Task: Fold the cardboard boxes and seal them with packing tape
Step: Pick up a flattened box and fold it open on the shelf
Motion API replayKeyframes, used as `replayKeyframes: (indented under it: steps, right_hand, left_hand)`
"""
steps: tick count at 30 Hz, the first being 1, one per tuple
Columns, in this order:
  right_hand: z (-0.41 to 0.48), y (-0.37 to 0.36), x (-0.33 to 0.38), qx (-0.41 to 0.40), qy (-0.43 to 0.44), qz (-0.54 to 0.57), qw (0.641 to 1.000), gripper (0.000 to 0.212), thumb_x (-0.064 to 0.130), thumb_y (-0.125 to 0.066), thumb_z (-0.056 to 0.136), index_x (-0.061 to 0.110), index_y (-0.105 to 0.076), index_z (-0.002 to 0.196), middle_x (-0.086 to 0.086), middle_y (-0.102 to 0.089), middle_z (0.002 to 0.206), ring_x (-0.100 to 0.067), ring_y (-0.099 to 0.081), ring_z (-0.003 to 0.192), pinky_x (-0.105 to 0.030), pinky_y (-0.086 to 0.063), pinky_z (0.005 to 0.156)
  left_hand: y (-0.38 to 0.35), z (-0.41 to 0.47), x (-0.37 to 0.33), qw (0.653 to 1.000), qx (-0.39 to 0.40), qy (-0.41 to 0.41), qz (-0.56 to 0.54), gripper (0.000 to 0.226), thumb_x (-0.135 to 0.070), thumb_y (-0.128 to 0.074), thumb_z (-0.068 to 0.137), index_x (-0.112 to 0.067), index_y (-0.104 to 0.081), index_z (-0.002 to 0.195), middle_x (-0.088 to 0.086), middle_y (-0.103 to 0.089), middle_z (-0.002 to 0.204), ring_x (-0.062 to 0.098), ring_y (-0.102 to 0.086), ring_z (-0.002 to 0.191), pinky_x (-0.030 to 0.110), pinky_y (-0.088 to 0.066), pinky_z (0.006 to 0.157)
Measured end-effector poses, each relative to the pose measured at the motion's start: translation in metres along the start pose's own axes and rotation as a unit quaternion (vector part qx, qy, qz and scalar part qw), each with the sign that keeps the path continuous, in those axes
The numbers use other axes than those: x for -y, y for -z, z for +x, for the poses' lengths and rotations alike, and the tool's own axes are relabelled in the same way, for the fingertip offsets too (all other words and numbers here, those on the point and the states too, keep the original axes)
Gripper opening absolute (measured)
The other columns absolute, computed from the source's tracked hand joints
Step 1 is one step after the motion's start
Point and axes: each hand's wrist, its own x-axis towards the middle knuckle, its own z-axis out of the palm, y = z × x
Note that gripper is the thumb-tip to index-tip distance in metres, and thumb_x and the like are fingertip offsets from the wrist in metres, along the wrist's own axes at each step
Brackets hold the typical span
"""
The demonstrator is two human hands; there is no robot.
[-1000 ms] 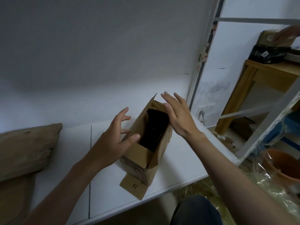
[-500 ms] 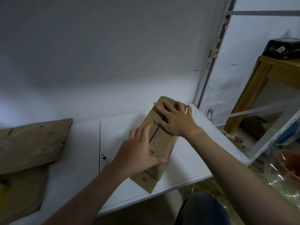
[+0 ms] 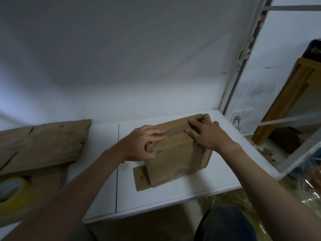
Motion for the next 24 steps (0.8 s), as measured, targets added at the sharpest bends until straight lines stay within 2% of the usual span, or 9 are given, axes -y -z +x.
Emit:
replayKeyframes:
  steps: [3,6,9,12,15,18,20,22,24]
  right_hand:
    - [-0.008,-0.010,0.024,-0.019,-0.012,-0.061,0.998,0.058,0.073,-0.018,0.097,0.047,-0.035,0.146,-0.005,-0.022,0.156,-0.047,-0.019,0.144,-0.071,-0.009,0.114]
    - [-0.016,-0.015,0.049,-0.001,-0.017,-0.077,0.997,0.070,0.079,-0.006,0.092,0.048,-0.020,0.154,-0.007,-0.012,0.163,-0.052,-0.004,0.148,-0.074,-0.002,0.114]
    - [-0.024,-0.025,0.072,0.018,-0.042,-0.095,0.994,0.079,0.082,-0.002,0.089,0.044,-0.009,0.158,-0.009,-0.002,0.168,-0.057,0.009,0.147,-0.076,0.003,0.112]
    - [-0.028,-0.032,0.096,-0.016,-0.035,-0.127,0.991,0.083,0.080,-0.001,0.090,0.037,-0.011,0.160,-0.015,-0.002,0.169,-0.052,0.017,0.149,-0.077,0.012,0.109]
    - [-0.027,-0.031,0.125,-0.017,0.011,-0.099,0.995,0.079,0.080,-0.006,0.092,0.039,-0.015,0.160,-0.010,-0.002,0.170,-0.050,0.013,0.151,-0.074,0.015,0.111]
    - [-0.022,-0.032,0.158,-0.006,0.052,-0.095,0.994,0.077,0.079,-0.009,0.093,0.041,-0.014,0.160,-0.005,-0.003,0.171,-0.050,0.007,0.152,-0.073,0.010,0.114]
    - [-0.020,-0.033,0.180,-0.012,0.075,-0.100,0.992,0.074,0.077,-0.010,0.095,0.040,-0.011,0.160,-0.005,-0.004,0.171,-0.051,0.005,0.151,-0.072,0.007,0.115]
    - [-0.019,-0.035,0.201,-0.016,0.091,-0.108,0.990,0.075,0.076,-0.010,0.096,0.039,-0.007,0.161,-0.006,-0.003,0.170,-0.052,0.003,0.151,-0.072,0.005,0.116]
    - [-0.017,-0.038,0.223,-0.021,0.111,-0.118,0.987,0.076,0.077,-0.009,0.095,0.038,-0.006,0.161,-0.006,-0.003,0.170,-0.051,0.003,0.151,-0.072,0.004,0.116]
  left_hand:
    - [0.001,-0.006,0.008,1.000,0.005,-0.004,-0.021,0.064,-0.035,-0.058,0.085,-0.025,-0.050,0.148,-0.009,-0.041,0.157,0.004,-0.023,0.149,0.036,-0.022,0.122]
    - [0.010,-0.015,0.018,1.000,-0.004,0.024,-0.012,0.061,-0.026,-0.052,0.088,-0.023,-0.049,0.149,-0.007,-0.040,0.157,0.005,-0.020,0.149,0.017,-0.011,0.118]
    - [0.016,-0.032,0.033,0.998,-0.017,0.061,0.000,0.055,-0.019,-0.052,0.095,-0.029,-0.048,0.149,-0.010,-0.037,0.158,0.012,-0.020,0.152,0.030,-0.020,0.121]
    - [0.017,-0.056,0.043,0.994,-0.044,0.105,-0.002,0.048,-0.024,-0.056,0.100,-0.030,-0.051,0.147,-0.012,-0.037,0.159,0.011,-0.025,0.150,0.038,-0.028,0.121]
    - [0.023,-0.089,0.050,0.986,-0.093,0.139,-0.019,0.052,-0.037,-0.054,0.096,-0.040,-0.047,0.147,-0.014,-0.037,0.158,0.011,-0.034,0.146,0.036,-0.032,0.118]
    - [0.031,-0.129,0.057,0.974,-0.120,0.186,-0.048,0.048,-0.039,-0.053,0.094,-0.052,-0.046,0.139,-0.017,-0.046,0.150,0.012,-0.044,0.139,0.031,-0.032,0.115]
    - [0.034,-0.157,0.064,0.963,-0.121,0.237,-0.045,0.040,-0.025,-0.057,0.097,-0.042,-0.056,0.133,-0.008,-0.057,0.140,0.018,-0.052,0.131,0.028,-0.034,0.110]
    - [0.039,-0.185,0.070,0.942,-0.122,0.308,-0.055,0.033,-0.010,-0.054,0.100,-0.020,-0.066,0.129,0.003,-0.065,0.130,0.022,-0.058,0.121,0.025,-0.039,0.099]
    - [0.042,-0.215,0.074,0.918,-0.130,0.372,-0.041,0.025,-0.011,-0.049,0.103,-0.008,-0.067,0.119,0.006,-0.066,0.117,0.023,-0.060,0.105,0.027,-0.042,0.085]
